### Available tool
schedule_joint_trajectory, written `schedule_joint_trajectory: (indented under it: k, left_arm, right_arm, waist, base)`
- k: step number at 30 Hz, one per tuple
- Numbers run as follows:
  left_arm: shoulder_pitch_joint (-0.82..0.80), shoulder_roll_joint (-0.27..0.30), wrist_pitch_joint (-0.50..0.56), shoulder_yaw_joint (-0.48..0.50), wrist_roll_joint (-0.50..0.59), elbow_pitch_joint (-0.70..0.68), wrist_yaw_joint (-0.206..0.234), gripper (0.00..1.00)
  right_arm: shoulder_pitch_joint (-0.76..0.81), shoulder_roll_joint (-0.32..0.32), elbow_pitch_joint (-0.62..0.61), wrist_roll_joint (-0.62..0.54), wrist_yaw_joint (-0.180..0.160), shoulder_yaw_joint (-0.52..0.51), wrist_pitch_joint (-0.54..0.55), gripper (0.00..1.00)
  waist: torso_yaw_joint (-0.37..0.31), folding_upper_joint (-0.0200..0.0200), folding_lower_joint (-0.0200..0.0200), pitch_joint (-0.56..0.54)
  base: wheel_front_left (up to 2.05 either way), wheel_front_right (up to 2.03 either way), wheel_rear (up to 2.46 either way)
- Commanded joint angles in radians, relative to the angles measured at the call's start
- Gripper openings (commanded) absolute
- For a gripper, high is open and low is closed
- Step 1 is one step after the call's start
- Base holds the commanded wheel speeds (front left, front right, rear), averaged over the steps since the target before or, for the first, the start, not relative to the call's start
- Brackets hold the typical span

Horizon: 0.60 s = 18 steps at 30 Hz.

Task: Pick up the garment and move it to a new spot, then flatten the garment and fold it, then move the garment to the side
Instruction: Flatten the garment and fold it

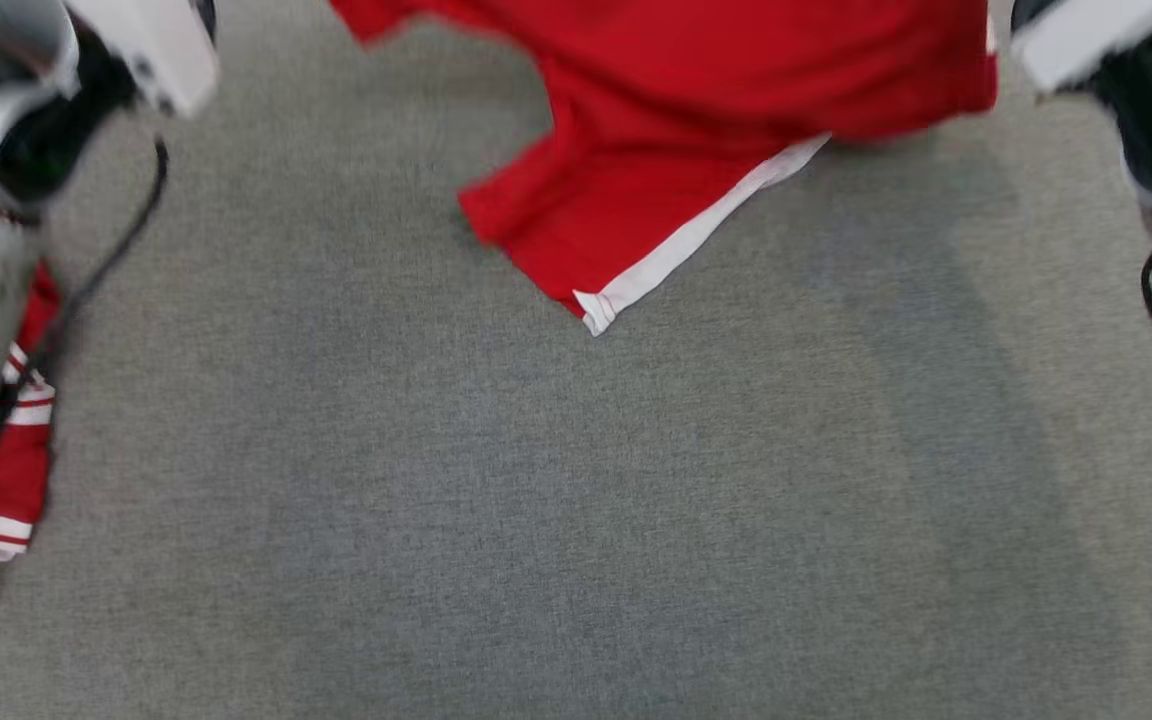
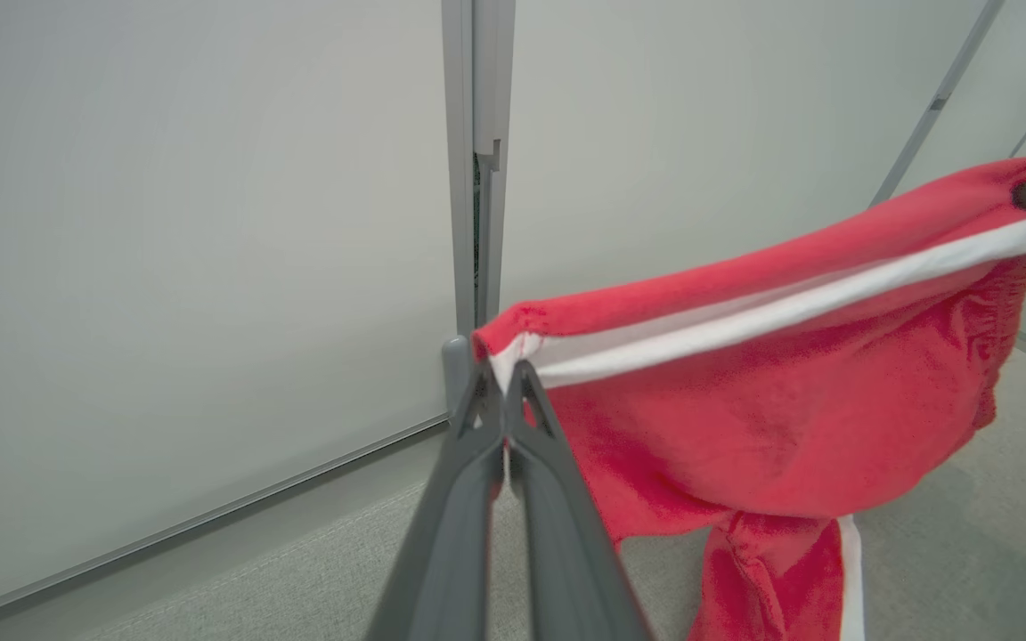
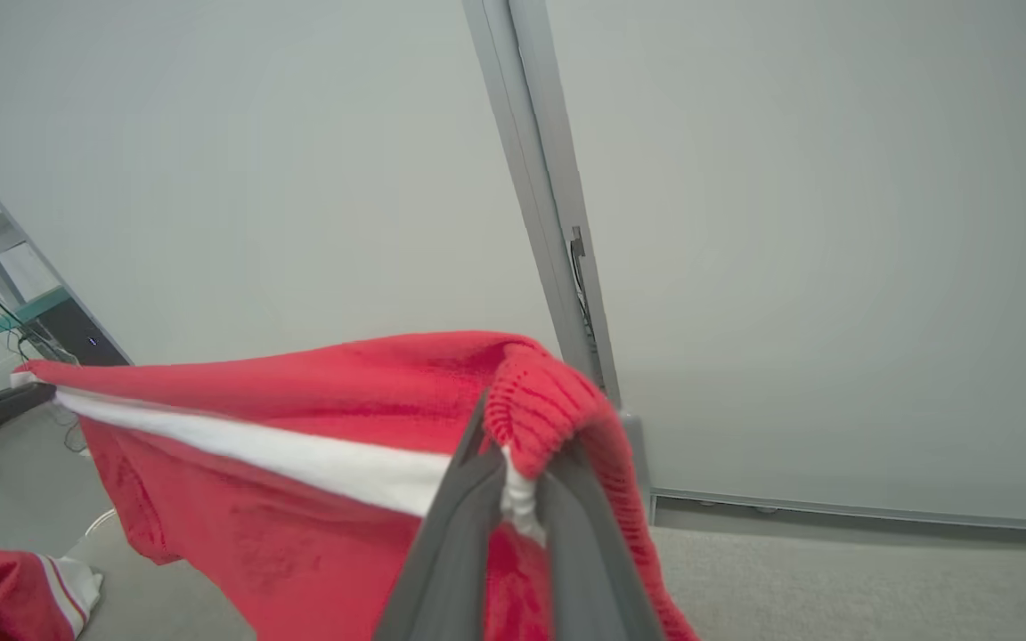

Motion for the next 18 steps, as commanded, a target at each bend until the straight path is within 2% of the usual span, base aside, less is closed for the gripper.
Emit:
schedule_joint_trajectory:
  k: [1,6,11,18]
  left_arm:
    - [-0.061,-0.004,-0.013,-0.015,0.012,0.028,-0.002,0.00]
    - [-0.300,-0.031,-0.050,-0.048,-0.018,0.138,-0.002,0.00]
    - [-0.468,-0.043,-0.075,-0.105,-0.035,0.237,-0.002,0.00]
    - [-0.584,-0.038,-0.122,-0.167,-0.073,0.351,-0.002,0.00]
  right_arm:
    - [-0.055,0.004,0.020,0.009,0.000,0.002,-0.031,0.00]
    - [-0.248,0.024,0.099,0.041,0.000,0.026,-0.140,0.00]
    - [-0.399,0.012,0.172,0.059,0.000,0.061,-0.223,0.00]
    - [-0.508,0.010,0.258,0.095,0.000,0.135,-0.273,0.00]
  waist:
    - [-0.003,0.0000,0.0000,0.068]
    - [-0.009,0.0000,0.0000,0.119]
    - [-0.014,0.0000,0.0000,0.132]
    - [-0.025,0.0000,0.0000,0.133]
  base:
    - [0.00,0.00,0.00]
    - [0.00,0.00,0.00]
    - [0.00,0.00,0.00]
    - [0.00,0.00,0.00]
